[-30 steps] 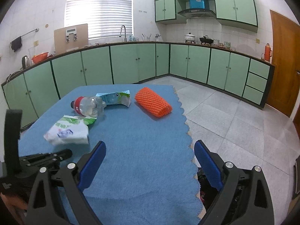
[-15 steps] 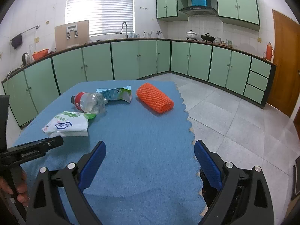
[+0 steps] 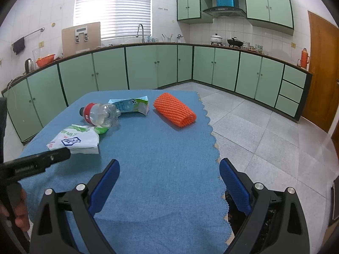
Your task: Collect trash
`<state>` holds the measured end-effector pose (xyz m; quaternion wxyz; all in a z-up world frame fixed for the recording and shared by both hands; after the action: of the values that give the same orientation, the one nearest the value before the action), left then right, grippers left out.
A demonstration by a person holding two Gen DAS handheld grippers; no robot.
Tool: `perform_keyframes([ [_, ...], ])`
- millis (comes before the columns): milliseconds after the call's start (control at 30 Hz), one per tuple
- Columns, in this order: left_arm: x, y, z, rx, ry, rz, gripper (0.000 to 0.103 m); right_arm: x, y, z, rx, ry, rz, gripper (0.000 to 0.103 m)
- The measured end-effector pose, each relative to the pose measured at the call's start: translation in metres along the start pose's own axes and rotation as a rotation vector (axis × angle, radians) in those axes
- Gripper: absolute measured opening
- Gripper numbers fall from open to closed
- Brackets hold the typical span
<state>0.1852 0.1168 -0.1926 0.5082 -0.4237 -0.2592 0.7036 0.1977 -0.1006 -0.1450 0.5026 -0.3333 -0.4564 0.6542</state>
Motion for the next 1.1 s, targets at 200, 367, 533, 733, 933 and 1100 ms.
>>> perform_keyframes([
  [200,0.002,-0.011,-0.006,-0.013,-0.026,-0.035,0.074,-0.002,0.002,-0.002,0.008,0.003,-0.003,0.093],
  [367,0.003,-0.015,-0.012,-0.019,-0.045,-0.054,0.072,-0.003,0.003,-0.002,0.011,0.005,0.0,0.093],
  [533,-0.003,-0.022,-0.005,-0.061,-0.057,-0.125,0.074,-0.006,0.005,-0.004,0.014,0.01,-0.009,0.093],
  [733,-0.006,-0.031,0.008,-0.071,0.006,-0.062,0.078,-0.005,0.007,-0.004,0.016,0.005,-0.002,0.093],
  [933,-0.006,-0.027,0.01,-0.037,0.037,-0.011,0.085,-0.006,0.008,-0.003,0.018,0.005,-0.01,0.093],
  [1100,0.009,-0.012,-0.011,0.034,-0.036,0.006,0.085,-0.005,0.007,-0.001,0.015,0.005,0.003,0.093],
])
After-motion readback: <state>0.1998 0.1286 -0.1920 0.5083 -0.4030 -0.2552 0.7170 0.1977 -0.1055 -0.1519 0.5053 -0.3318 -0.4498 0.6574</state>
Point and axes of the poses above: each gripper's, at about its wrist camera, not at the fingertips, and z roughly against the way its jaws point, x to its left, y to its underside, the point moved 8 cm from there along -z, roughly the way its jaws point, and after that the axes turned 11 degrees about -x, right-handed, at the moved point
